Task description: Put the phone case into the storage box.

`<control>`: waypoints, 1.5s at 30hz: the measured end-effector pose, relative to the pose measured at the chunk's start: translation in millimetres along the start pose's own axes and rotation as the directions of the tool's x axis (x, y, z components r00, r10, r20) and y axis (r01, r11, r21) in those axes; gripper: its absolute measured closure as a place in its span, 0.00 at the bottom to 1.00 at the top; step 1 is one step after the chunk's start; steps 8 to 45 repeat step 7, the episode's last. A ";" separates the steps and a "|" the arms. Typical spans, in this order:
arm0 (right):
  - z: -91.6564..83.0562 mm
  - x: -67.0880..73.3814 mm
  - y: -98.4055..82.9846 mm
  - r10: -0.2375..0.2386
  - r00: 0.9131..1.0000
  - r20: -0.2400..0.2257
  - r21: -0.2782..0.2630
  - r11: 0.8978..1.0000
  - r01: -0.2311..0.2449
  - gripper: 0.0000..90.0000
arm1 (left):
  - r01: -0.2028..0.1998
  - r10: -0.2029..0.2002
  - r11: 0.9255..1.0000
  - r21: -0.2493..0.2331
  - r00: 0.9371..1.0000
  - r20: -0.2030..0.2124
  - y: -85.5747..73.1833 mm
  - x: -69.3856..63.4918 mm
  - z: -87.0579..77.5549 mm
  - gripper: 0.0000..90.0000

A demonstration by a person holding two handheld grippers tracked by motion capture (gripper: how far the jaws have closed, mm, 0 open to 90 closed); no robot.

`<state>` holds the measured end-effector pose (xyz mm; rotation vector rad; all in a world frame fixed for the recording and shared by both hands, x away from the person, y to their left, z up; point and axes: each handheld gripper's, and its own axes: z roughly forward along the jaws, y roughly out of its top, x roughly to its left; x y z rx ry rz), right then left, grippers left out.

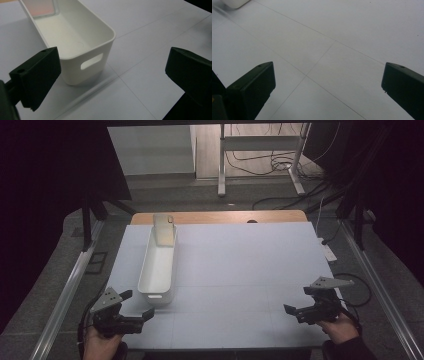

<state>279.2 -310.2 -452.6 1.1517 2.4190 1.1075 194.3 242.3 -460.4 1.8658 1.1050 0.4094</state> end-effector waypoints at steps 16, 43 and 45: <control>0.8 -0.4 -0.1 0.001 1.000 -0.002 0.003 1.000 -0.001 0.00 | 0.003 -0.003 1.000 0.026 1.000 0.001 1.6 0.1 3.3 0.01; 0.8 -0.4 -0.1 0.001 1.000 -0.002 0.003 1.000 -0.001 0.00 | 0.003 -0.003 1.000 0.026 1.000 0.001 1.6 0.1 3.3 0.01; 0.8 -0.4 -0.1 0.001 1.000 -0.002 0.003 1.000 -0.001 0.00 | 0.003 -0.003 1.000 0.026 1.000 0.001 1.6 0.1 3.3 0.01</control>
